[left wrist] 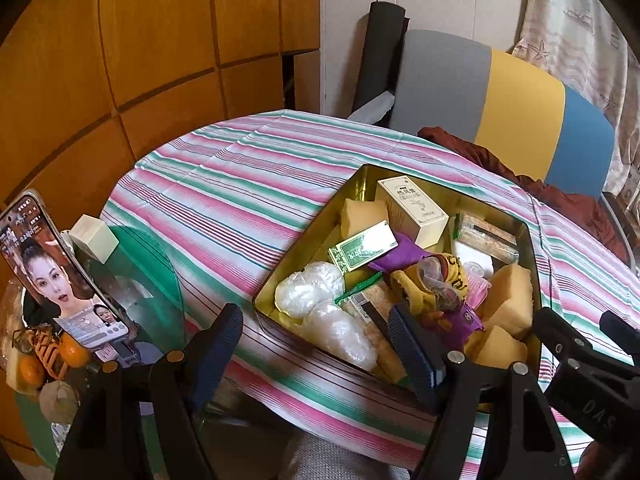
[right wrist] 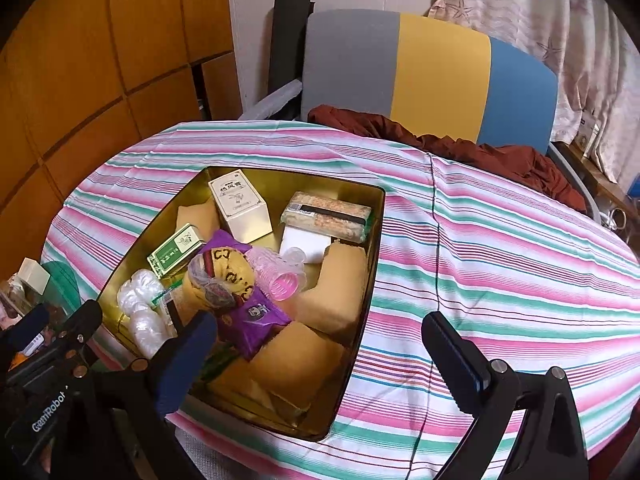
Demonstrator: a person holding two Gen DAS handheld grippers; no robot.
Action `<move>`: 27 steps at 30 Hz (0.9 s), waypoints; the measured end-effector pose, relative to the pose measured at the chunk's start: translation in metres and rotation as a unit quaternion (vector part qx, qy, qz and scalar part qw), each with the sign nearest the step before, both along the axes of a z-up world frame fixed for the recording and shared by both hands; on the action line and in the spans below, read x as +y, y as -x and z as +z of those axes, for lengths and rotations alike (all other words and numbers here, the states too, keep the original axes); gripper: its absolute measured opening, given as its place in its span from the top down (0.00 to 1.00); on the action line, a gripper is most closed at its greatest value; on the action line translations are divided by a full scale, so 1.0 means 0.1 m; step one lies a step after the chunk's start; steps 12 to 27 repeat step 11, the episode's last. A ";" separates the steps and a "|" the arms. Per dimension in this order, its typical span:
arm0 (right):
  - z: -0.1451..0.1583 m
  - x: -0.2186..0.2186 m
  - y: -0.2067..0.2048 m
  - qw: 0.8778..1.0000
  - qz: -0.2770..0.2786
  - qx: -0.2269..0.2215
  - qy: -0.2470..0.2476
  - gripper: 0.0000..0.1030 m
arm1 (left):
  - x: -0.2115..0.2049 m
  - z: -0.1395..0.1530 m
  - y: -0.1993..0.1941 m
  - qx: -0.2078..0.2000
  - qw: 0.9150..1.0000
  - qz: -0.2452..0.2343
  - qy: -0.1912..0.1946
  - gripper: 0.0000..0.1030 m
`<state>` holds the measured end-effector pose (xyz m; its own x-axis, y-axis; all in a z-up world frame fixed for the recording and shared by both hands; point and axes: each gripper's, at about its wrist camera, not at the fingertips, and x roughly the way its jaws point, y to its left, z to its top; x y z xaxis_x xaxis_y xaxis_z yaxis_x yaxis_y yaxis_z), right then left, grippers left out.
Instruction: Organize objects
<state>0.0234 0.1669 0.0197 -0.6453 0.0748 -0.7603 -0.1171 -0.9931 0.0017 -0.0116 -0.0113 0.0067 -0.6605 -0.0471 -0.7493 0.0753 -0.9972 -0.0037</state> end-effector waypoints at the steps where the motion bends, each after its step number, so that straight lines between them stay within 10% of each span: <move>1: 0.00 0.00 0.00 1.000 0.000 0.000 0.000 0.00 | 0.00 0.00 0.00 0.000 1.000 0.000 -0.001 0.27; 27: -0.07 0.02 0.01 1.000 -0.002 -0.009 0.003 0.00 | 0.08 0.05 -0.06 0.029 0.999 -0.004 0.028 0.31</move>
